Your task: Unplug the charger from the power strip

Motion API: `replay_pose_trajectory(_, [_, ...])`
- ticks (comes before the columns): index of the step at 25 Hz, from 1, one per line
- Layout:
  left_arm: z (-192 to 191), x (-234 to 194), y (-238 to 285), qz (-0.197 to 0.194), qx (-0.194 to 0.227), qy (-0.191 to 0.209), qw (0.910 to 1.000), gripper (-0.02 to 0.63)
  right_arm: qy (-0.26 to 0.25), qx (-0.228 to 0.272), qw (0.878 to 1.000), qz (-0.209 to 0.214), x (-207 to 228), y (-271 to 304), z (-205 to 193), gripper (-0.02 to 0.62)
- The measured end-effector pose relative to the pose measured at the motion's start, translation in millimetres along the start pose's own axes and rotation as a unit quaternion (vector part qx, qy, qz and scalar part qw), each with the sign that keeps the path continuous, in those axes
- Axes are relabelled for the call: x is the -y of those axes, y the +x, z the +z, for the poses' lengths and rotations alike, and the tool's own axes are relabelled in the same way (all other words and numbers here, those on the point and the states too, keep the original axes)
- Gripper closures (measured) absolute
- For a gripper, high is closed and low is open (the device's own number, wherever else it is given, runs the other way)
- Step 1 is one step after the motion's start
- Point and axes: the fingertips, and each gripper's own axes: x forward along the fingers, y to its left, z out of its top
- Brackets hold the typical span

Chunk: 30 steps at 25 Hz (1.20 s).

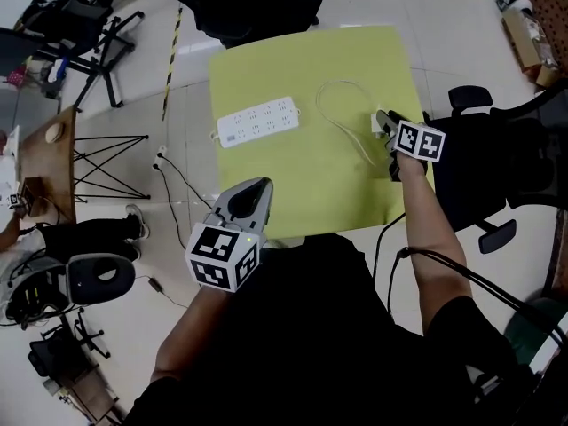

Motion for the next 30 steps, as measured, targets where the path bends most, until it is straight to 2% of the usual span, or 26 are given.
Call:
replay_pose_trajectory(2, [3.1,1.4,-4.2,-0.001,0.008,0.000,1.0000,0.600,-0.029,-0.003,1.000,-0.011,2.1,-3.4,7.9,0.431])
replay_pose_trajectory(6, [7.0,7.3,-19.5,0.000,0.033,0.002,0.9995,0.600,-0.047,0.018,0.999,-0.013,-4.2,-24.8,29.5,0.446])
replay_pose_trajectory(14, [-10.2,16.7,-75.9,0.018,0.082,-0.025,0.9961,0.600,-0.096,0.053,0.994,0.024,-80.4,-91.9,28.0,0.517])
replay_pose_trajectory(16, [-23.4,23.6,-91.0,0.019,0.086,-0.034,0.9955,0.600,-0.106,0.064,0.991,0.049,-112.3,-113.0,18.5,0.593])
replay_pose_trajectory(23, [-60.9,58.0,-141.2,0.023,0.118,-0.061,0.9908,0.600,-0.088,0.071,0.982,0.152,-207.9,-195.1,-45.1,0.594])
replay_pose_trajectory(26, [-72.1,70.5,-157.6,0.027,0.130,-0.073,0.9885,0.600,-0.085,0.062,0.978,0.180,-232.5,-227.8,-68.7,0.594])
replay_pose_trajectory(30, [-86.4,91.3,-178.5,0.028,0.140,-0.088,0.9858,0.600,-0.117,0.058,0.971,0.199,-257.2,-279.2,-91.6,0.594])
